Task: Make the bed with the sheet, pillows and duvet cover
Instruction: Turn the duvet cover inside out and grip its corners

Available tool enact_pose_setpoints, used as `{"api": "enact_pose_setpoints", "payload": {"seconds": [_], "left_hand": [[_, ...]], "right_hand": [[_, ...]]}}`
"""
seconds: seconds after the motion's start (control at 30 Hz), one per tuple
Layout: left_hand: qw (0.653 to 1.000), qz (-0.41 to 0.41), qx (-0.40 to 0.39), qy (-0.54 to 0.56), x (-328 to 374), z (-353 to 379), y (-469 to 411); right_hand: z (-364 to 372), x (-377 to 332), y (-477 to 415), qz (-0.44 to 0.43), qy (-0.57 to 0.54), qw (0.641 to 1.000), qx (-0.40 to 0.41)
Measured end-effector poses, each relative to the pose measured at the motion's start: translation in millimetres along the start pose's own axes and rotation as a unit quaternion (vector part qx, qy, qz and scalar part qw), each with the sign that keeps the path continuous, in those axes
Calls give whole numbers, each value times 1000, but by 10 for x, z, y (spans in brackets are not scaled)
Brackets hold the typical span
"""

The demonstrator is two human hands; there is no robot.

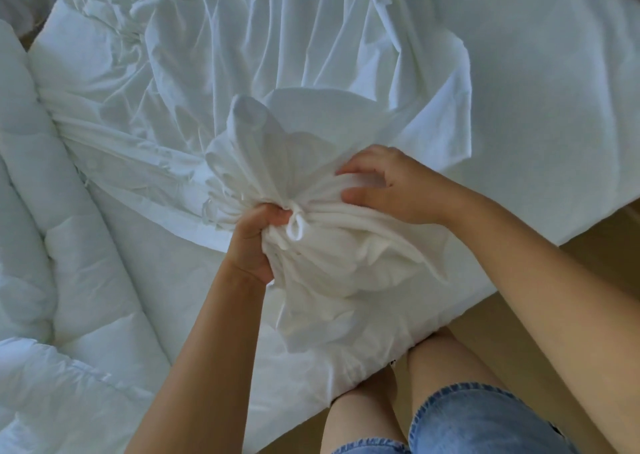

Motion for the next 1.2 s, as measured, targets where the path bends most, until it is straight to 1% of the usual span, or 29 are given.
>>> {"api": "enact_pose_setpoints", "payload": {"seconds": [0.03, 0.07, 0.13, 0.17, 0.23, 0.3, 0.4, 0.47, 0.57, 0.67, 0.77, 0.8, 0.83, 0.9, 0.93, 0.97, 1.0, 1.07, 1.1, 1.2], "left_hand": [[1000, -10, -8, -13, -5, -8, -7], [999, -26, -12, -30, -20, -2, -13], [995, -68, -15, -78, -70, 39, -35], [990, -88, -21, -105, -102, 75, -52], [979, -129, -47, -151, -158, 165, -85], [972, -155, -69, -163, -168, 213, -119], [975, -145, -97, -141, -106, 169, -125], [978, -137, -123, -98, -101, 151, -89], [983, -117, -139, -5, -154, 168, -73], [984, -113, -137, -9, -203, 202, -80], [989, -104, -104, -2, -234, 190, -87], [990, -99, -95, 3, -241, 182, -88], [992, -94, -86, 9, -242, 171, -84], [994, -70, -74, 27, -200, 125, -86], [995, -52, -80, 41, -161, 90, -91], [994, -40, -91, 50, -112, 58, -94], [993, -35, -102, 51, -66, 30, -92], [992, -54, -107, 34, -20, -17, -96], [992, -75, -102, 19, -22, -33, -103], [984, -144, -89, -56, -95, -7, -102]], "right_hand": [[9, -8, -3, -3, -5, 1000, 23], [-11, -45, -17, -4, -33, 998, 60], [-98, -135, -68, -12, -115, 984, 134], [-144, -191, -96, -32, -152, 976, 152], [-188, -352, -150, -84, -168, 973, 135], [-185, -502, -238, -123, -168, 974, 85], [-170, -605, -361, -133, -196, 971, 37], [-93, -634, -419, -133, -197, 971, 24], [86, -680, -489, -117, -224, 967, 29], [147, -693, -556, -114, -208, 971, 20], [113, -686, -606, -103, -172, 980, -12], [85, -675, -616, -98, -162, 982, -7], [47, -648, -615, -90, -148, 985, 17], [-41, -515, -555, -56, -121, 986, 97], [-75, -418, -494, -33, -120, 985, 116], [-83, -319, -417, -11, -122, 987, 105], [-66, -231, -339, 7, -116, 991, 67], [25, -103, -210, 19, -84, 996, -4], [56, -79, -174, 18, -75, 997, -9], [9, -127, -197, -2, -90, 995, 38]]}}
Point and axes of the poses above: each hand's wrist, its own y-axis away from the middle knuckle, its own z-axis out of the palm, x = y × z, the point moved 2 cm from there along -y, towards the middle knuckle, and after that the axes turned 13 degrees about y, right-handed, at the moved point
